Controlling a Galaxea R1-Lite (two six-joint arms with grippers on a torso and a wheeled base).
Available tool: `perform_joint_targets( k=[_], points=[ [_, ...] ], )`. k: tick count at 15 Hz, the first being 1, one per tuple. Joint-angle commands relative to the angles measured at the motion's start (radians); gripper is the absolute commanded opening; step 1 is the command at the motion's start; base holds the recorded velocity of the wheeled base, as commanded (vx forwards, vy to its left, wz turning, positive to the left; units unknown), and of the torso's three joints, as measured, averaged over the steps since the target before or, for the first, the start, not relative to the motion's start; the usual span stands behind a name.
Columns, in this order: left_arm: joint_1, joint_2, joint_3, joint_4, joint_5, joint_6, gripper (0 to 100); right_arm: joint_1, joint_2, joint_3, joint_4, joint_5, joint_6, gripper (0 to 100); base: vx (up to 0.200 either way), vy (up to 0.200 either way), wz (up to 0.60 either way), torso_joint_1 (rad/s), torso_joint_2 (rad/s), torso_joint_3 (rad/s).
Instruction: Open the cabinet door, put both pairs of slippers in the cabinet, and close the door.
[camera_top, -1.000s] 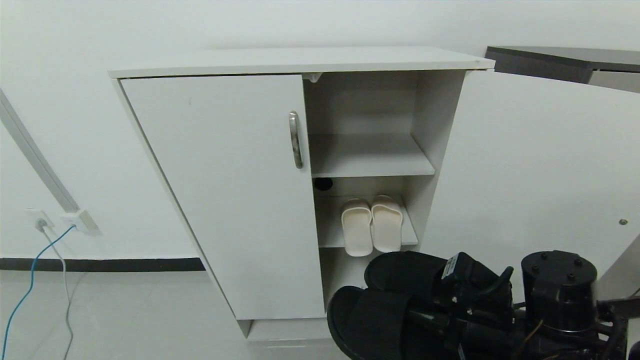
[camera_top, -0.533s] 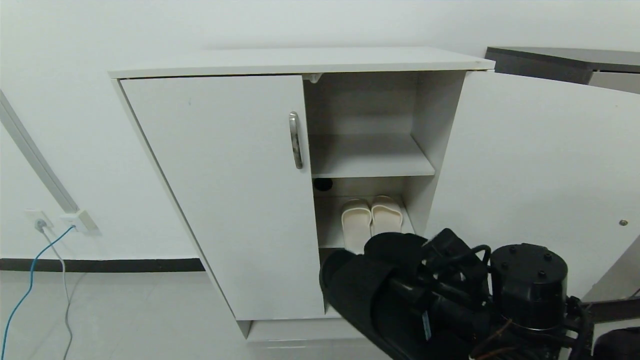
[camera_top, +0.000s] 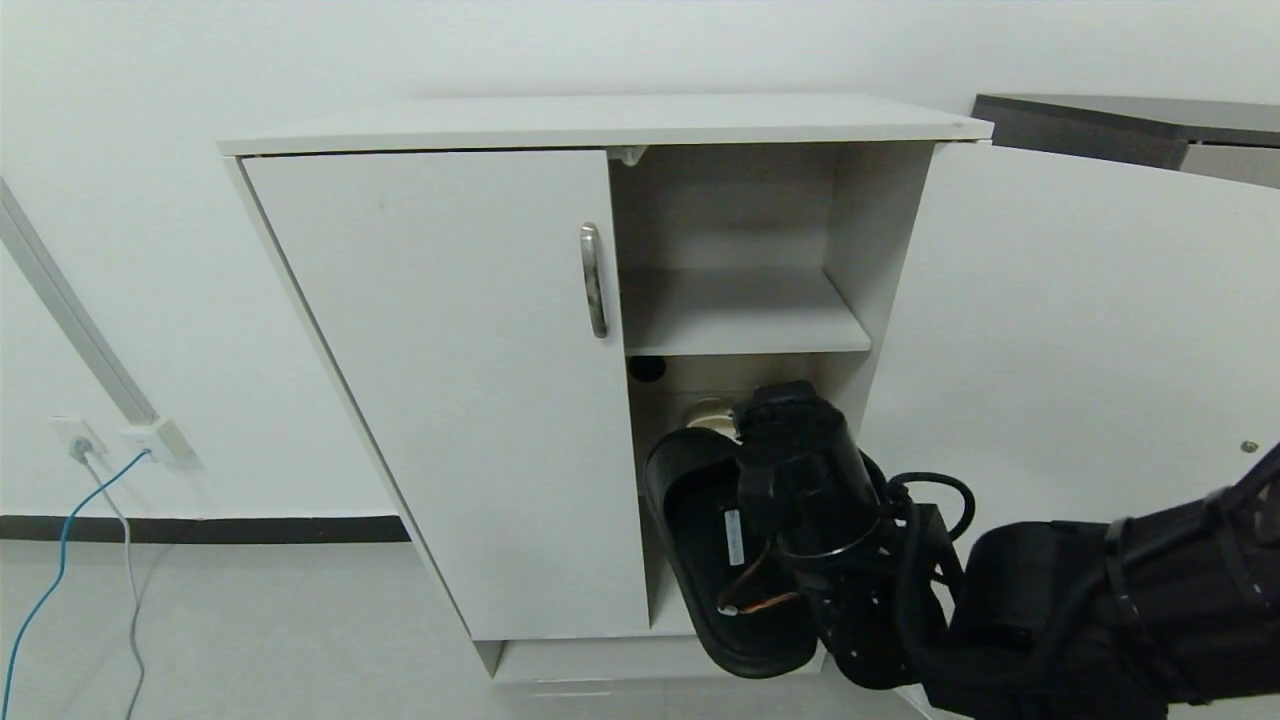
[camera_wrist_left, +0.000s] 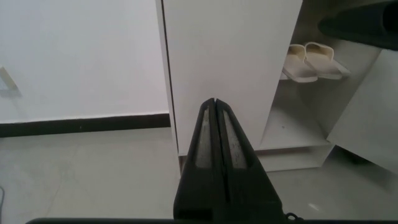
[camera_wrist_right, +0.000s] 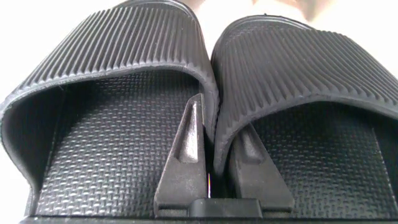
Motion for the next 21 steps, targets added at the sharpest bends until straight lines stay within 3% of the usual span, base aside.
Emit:
perform_joint_targets(
  k=[1,5,16,21],
  points=[
    [0.0,0.002,0.0,0.0,0.0,0.0,0,0.029,-0.022,-0.151,0.15,-0.07,0.053,0,0.0,0.0,0.0,0.0,0.0,0.0],
    [0.0,0.0,0.0,0.0,0.0,0.0,0,0.044,-0.029,-0.243,0.156,-0.156,-0.021,0,0.0,0.0,0.0,0.0,0.0,0.0],
    [0.0,0.002,0.0,0.001,0.0,0.002,0,-0.042,0.021,-0.289,0.149,-0.164,-0.048,0,0.0,0.0,0.0,0.0,0.0,0.0],
    [0.0,0.002,0.0,0.001,0.0,0.002,0,-0.043,0.023,-0.289,0.149,-0.165,-0.048,0,0.2,0.0,0.0,0.0,0.0,0.004]
  ],
)
